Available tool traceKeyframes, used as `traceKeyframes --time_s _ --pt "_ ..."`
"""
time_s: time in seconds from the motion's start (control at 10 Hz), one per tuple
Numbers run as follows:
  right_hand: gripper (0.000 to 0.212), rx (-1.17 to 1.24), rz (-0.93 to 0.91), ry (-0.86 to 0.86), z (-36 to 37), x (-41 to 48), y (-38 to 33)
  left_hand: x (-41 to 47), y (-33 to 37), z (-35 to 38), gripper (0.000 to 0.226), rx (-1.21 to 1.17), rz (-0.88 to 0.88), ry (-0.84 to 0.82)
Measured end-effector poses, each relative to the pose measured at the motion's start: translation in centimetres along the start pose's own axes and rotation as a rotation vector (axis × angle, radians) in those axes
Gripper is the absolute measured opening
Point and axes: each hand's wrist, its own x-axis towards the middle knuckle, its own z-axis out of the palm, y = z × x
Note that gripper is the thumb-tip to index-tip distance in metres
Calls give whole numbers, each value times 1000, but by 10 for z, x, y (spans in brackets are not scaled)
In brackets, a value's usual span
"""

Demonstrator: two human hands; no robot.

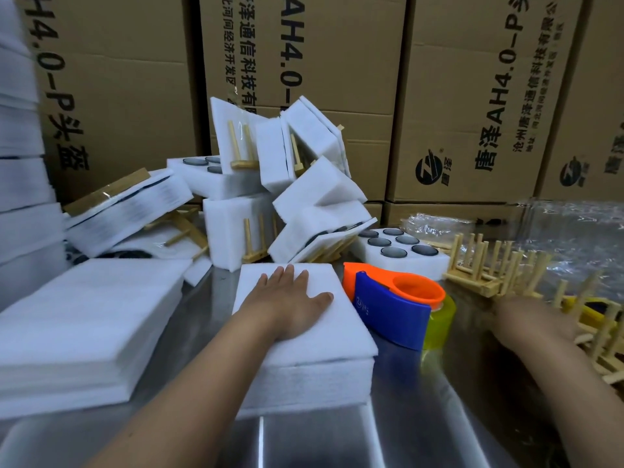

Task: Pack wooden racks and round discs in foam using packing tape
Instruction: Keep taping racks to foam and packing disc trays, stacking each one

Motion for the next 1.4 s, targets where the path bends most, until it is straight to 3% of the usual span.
traceKeyframes --time_s 0.2,0.4,0.6,0.7,0.8,0.9,1.0,1.1,1.2,1.3,1.4 --pt "33 -191 -114 203 0 -9 -11 1 0 0 73 -11 -1 2" --pt "39 -66 -185 474 -16 -26 -16 1 0 1 73 -15 -4 7" --pt "39 751 -615 944 -45 -43 -44 1 0 1 73 -15 -4 8" --pt "40 1241 -855 754 -64 -55 -65 1 0 1 74 -17 -5 7" --pt "39 1856 -857 332 -79 -68 -85 2 0 1 74 -20 -6 7" --pt "36 2234 -561 -65 -79 -72 -108 2 -1 1 74 -23 1 12" --pt "27 2486 -283 -591 -67 -71 -120 2 -1 2 72 -17 -1 14" --pt "6 2494 -215 -864 -52 -70 -124 2 0 2 72 -26 -6 7" --pt "31 2513 -187 -900 -44 -71 -130 1 0 1 73 -18 0 7" --pt "46 2314 -230 -812 -38 -73 -135 -1 0 0 74 6 8 7" --pt "54 1939 -364 -595 -30 -72 -136 -1 0 0 73 -35 6 -3"
